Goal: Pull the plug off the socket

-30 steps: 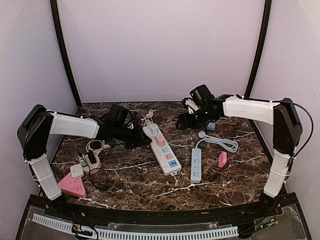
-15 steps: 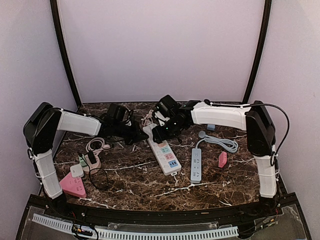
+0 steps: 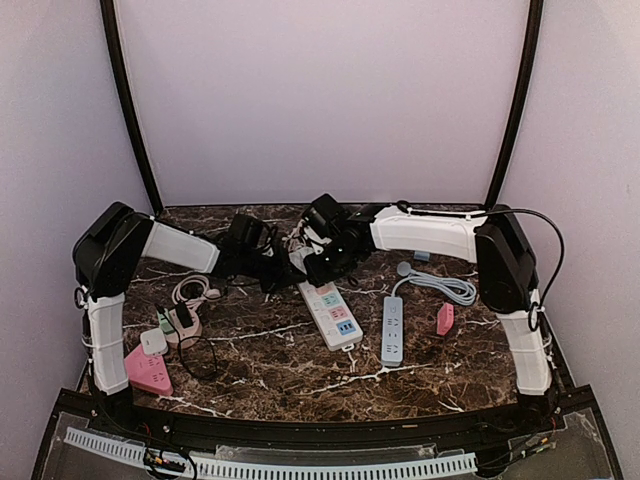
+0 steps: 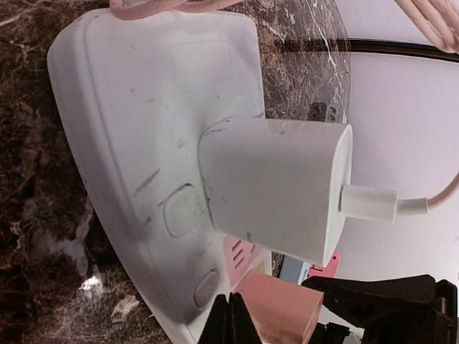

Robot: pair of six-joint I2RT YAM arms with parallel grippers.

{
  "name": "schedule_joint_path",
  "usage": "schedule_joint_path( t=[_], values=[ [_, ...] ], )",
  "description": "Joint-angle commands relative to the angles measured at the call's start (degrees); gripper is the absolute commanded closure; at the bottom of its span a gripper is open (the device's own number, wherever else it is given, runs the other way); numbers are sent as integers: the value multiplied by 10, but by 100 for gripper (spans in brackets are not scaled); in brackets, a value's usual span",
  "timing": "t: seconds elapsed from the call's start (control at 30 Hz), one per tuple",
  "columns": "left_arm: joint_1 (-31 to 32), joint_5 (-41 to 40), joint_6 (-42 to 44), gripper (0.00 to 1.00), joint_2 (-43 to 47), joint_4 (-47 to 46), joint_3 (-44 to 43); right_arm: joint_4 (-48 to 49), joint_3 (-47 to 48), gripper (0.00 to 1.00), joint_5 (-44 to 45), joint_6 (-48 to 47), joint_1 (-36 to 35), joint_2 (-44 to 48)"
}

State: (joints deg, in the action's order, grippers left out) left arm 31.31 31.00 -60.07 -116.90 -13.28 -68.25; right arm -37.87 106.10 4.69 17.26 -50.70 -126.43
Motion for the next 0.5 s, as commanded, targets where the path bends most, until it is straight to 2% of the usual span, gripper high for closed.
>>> schedule_joint_path(
  t=[0.0, 0.47],
  values=[
    [-2, 17, -13, 100, -13, -28, -10, -15, 29, 56, 18, -5, -9, -24],
    [2, 33, -37, 100, -41, -57, 1, -38, 49, 88, 36, -3, -15, -29]
  ],
)
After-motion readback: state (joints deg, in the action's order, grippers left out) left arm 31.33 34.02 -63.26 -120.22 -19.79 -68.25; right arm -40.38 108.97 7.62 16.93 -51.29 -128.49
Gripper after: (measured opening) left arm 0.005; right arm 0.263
